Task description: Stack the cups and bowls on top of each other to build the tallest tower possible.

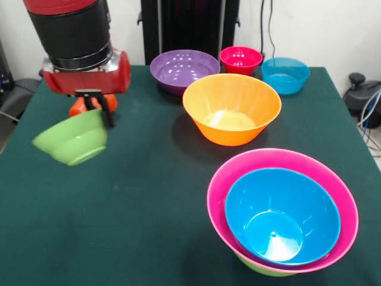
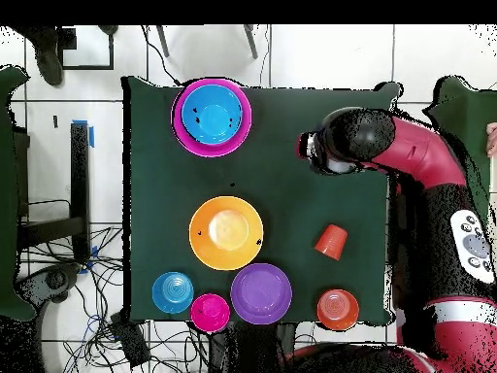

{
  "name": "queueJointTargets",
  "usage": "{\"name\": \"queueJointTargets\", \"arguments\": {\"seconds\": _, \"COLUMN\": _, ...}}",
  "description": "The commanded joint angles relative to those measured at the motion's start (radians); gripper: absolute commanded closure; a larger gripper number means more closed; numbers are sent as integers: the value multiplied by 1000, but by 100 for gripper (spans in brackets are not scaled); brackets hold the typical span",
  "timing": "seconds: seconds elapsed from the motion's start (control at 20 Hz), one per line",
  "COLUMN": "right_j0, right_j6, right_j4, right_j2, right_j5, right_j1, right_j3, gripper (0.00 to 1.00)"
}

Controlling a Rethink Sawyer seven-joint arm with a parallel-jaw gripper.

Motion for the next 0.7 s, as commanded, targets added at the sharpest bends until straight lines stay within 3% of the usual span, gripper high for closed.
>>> {"name": "queueJointTargets", "arguments": {"seconds": 0.05, "right_j0": -57, "right_j6": -266, "right_j4": 55, "right_j2": 253, "right_j5": -79, "right_j1": 18, "right_j3": 174, "gripper": 100}}
{"name": "queueJointTargets", "arguments": {"seconds": 0.4, "right_j0": -127, "right_j6": -246, "right_j4": 67, "right_j2": 376, "right_j5": -90, "right_j1": 30, "right_j3": 224, "gripper": 100}}
{"name": "queueJointTargets", "arguments": {"seconds": 0.7, "right_j0": -158, "right_j6": -242, "right_j4": 38, "right_j2": 441, "right_j5": -70, "right_j1": 48, "right_j3": 212, "gripper": 100}}
